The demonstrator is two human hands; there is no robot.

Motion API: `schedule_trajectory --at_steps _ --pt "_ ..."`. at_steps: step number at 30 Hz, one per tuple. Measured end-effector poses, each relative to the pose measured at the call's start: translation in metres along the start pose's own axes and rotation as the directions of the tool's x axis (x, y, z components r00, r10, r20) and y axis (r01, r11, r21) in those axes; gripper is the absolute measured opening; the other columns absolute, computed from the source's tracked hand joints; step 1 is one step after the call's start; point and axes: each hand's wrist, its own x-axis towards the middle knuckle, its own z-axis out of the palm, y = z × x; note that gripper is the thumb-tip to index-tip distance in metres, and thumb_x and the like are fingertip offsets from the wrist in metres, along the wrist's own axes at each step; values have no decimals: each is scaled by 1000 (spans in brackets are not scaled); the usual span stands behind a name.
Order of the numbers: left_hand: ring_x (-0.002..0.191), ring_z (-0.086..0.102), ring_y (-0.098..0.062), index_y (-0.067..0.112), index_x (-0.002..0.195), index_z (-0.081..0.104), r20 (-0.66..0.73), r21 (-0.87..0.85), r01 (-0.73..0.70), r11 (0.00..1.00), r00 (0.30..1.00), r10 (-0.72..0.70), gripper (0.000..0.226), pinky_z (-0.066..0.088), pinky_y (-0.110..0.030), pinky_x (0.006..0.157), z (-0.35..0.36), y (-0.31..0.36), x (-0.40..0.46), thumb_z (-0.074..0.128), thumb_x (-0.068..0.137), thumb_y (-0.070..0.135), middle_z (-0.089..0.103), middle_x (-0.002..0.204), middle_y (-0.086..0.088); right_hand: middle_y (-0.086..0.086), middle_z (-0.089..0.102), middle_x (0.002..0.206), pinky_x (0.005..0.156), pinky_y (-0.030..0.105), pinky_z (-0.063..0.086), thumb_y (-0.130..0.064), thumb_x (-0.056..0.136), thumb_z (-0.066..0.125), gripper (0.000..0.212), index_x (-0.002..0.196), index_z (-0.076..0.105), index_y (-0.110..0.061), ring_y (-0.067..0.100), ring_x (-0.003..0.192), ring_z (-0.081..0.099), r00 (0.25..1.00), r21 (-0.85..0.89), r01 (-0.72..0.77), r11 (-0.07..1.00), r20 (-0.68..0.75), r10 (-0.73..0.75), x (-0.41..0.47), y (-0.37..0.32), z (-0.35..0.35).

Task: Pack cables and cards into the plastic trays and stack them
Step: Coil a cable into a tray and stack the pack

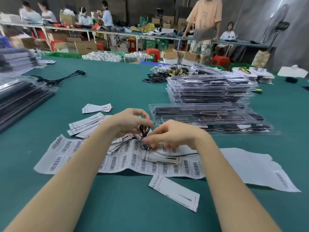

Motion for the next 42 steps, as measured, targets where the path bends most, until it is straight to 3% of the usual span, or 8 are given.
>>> schedule_trajectory --at_steps 4,8,12,22,30,35,39,42 --pt "73 61 -24 11 87 63 -122 -144 -28 989 992 11 14 57 -35 81 3 -4 5 77 86 12 67 89 -16 4 76 87 64 31 35 -49 84 77 41 89 74 -8 16 71 46 999 45 41 998 -35 -39 6 -4 12" --pt "69 72 -19 4 107 63 -131 -239 -12 971 991 -20 31 59 -22 66 3 2 2 75 89 26 70 94 -11 9 77 91 79 34 55 -29 91 73 22 104 72 -11 13 77 67 994 243 77 967 -99 -55 4 4 5" --pt "88 76 -21 -4 112 63 -52 -423 20 906 998 -47 47 59 -18 68 -3 -1 -8 81 76 22 76 101 -19 0 72 73 57 26 55 -26 98 65 21 117 62 -17 16 65 69 991 373 97 923 -127 -53 9 3 10" --pt "85 76 -29 8 100 54 -111 -433 -76 898 993 31 15 63 -30 74 -8 -7 -16 65 93 1 72 96 -25 -10 72 74 56 22 45 -61 85 65 30 84 71 -32 4 63 60 948 -4 -31 1000 -318 28 13 1 14" --pt "71 67 -14 20 99 77 -207 46 -270 962 939 273 13 56 -27 70 2 -4 -22 72 92 11 75 88 -16 -23 68 69 57 6 41 -16 91 69 17 85 75 -30 -10 58 57 930 -93 110 990 -341 -135 -18 16 -30" --pt "74 62 -6 35 113 76 -84 456 -351 818 898 433 22 48 -20 71 4 -1 -26 66 97 24 68 98 8 -14 75 84 59 11 43 -27 85 79 9 92 76 -32 -2 65 60 940 15 167 986 -306 -155 -13 8 -27" --pt "74 56 6 34 112 76 29 553 -355 753 912 409 24 38 -8 67 3 2 -27 57 101 24 61 103 13 -14 74 76 62 17 44 -27 86 77 4 86 80 -29 1 67 59 983 -94 57 994 -168 -72 -18 8 -35" --pt "75 60 -4 27 103 78 67 375 -303 876 952 300 32 49 -22 81 8 2 -27 48 104 40 67 98 12 -12 72 71 55 19 41 -26 88 76 5 88 80 -25 -2 56 52 916 187 191 964 -386 -106 -11 8 -26"
